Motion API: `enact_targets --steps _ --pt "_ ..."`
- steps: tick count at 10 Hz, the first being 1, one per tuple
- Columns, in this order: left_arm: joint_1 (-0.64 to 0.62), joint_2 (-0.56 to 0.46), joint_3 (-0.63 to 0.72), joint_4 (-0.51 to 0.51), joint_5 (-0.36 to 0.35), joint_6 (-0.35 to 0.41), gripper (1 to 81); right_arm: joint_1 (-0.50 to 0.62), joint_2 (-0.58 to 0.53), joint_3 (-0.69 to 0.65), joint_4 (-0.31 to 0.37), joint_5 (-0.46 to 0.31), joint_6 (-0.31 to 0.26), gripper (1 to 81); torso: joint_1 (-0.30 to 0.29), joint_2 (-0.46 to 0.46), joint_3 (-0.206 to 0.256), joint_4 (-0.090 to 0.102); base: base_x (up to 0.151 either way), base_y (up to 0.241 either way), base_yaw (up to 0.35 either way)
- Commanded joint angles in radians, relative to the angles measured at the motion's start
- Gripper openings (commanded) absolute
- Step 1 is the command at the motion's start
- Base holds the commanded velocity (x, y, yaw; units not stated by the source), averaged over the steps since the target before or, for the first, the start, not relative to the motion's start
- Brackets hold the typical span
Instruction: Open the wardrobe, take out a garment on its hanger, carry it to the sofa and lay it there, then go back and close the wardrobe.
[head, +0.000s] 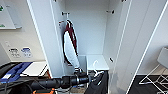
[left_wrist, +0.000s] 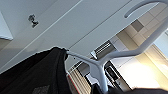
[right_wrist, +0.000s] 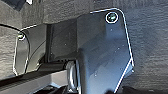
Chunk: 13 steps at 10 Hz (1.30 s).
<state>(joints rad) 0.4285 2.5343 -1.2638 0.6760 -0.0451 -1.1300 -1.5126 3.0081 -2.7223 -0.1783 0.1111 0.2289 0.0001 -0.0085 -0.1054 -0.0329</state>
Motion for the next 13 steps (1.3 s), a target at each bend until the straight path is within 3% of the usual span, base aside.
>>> enact_targets --steps 1,4,13 --pt "-0.155 -0.006 0.037 0.004 -0.055 -0.002 1.0 0.039 0.001 -0.002 0.008 -0.048 0.000 81.1 0.000 0.000 0.000 0.000 0.000 0.000 0.000" --pt "-0.152 -0.014 0.032 0.001 -0.055 -0.005 1.0 0.037 -0.002 -0.002 0.010 -0.039 0.003 81.1 0.000 0.000 0.000 0.000 0.000 0.000 -0.040" --pt "-0.148 -0.011 0.010 0.002 -0.053 -0.036 1.0 0.039 -0.006 -0.009 0.022 -0.033 0.004 81.1 0.000 0.000 0.000 0.000 0.000 0.000 -0.252"
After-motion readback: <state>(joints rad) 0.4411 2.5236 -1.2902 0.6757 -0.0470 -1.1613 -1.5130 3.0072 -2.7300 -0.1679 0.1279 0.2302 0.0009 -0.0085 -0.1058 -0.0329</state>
